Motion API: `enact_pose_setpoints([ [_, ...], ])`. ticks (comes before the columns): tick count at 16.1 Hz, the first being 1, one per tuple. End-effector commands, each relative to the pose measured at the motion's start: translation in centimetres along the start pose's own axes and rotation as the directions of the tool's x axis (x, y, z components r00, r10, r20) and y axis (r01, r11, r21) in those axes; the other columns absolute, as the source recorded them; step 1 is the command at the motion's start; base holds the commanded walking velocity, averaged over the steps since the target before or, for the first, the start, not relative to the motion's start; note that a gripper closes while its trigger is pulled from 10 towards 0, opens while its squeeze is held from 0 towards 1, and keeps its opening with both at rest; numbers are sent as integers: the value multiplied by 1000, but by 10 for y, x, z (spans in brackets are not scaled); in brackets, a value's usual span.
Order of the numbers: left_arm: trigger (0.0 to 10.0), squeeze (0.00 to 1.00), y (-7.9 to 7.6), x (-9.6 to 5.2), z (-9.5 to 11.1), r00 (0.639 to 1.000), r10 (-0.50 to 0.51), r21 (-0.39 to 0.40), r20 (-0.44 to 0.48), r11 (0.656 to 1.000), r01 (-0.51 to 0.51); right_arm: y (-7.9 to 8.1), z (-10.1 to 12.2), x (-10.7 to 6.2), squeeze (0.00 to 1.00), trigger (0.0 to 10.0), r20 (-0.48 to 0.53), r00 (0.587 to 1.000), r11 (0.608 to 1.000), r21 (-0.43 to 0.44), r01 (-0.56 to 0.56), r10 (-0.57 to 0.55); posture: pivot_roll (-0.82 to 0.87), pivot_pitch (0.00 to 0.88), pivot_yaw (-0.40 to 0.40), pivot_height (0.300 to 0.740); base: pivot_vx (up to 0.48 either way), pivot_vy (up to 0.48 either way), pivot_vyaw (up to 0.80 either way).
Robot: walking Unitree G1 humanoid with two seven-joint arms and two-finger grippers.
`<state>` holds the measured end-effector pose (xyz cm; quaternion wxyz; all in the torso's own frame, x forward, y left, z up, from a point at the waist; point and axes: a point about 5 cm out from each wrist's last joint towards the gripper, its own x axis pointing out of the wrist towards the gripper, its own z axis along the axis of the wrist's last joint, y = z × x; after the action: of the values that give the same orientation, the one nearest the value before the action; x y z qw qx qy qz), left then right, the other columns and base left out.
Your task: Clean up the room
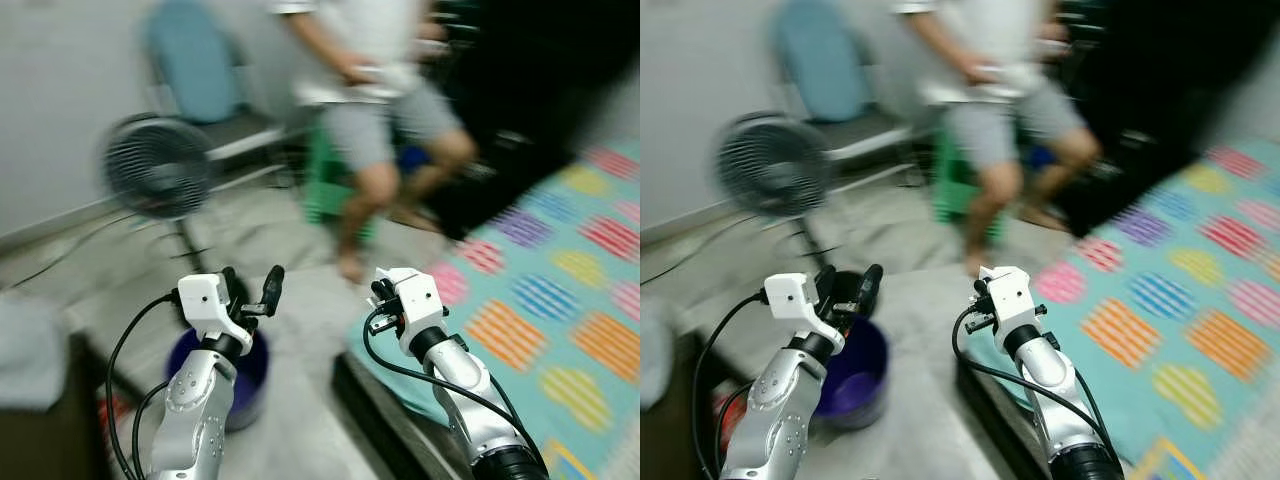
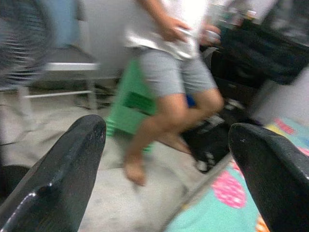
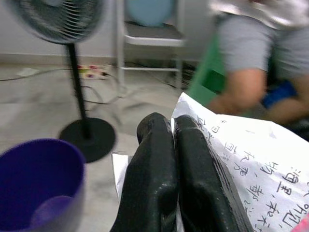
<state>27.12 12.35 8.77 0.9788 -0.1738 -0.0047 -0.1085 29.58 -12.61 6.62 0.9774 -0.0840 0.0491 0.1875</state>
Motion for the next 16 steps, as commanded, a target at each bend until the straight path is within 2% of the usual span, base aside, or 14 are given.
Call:
enact_pose_setpoints([
  [1, 10000, 0, -2, 0, 0, 1000, -2, -1, -1, 1000, 2, -1, 2, 0, 0, 10000, 10, 1000, 1000, -4, -1, 1, 16, 39, 29, 740, 0, 0, 800],
  [16, 10000, 0, -3, -3, -1, 1000, -11, -10, -4, 1000, 11, -1, -1, -3, 0, 10000, -2, 1000, 1000, -3, -7, 7, 11, 49, 25, 740, 0, 0, 800],
])
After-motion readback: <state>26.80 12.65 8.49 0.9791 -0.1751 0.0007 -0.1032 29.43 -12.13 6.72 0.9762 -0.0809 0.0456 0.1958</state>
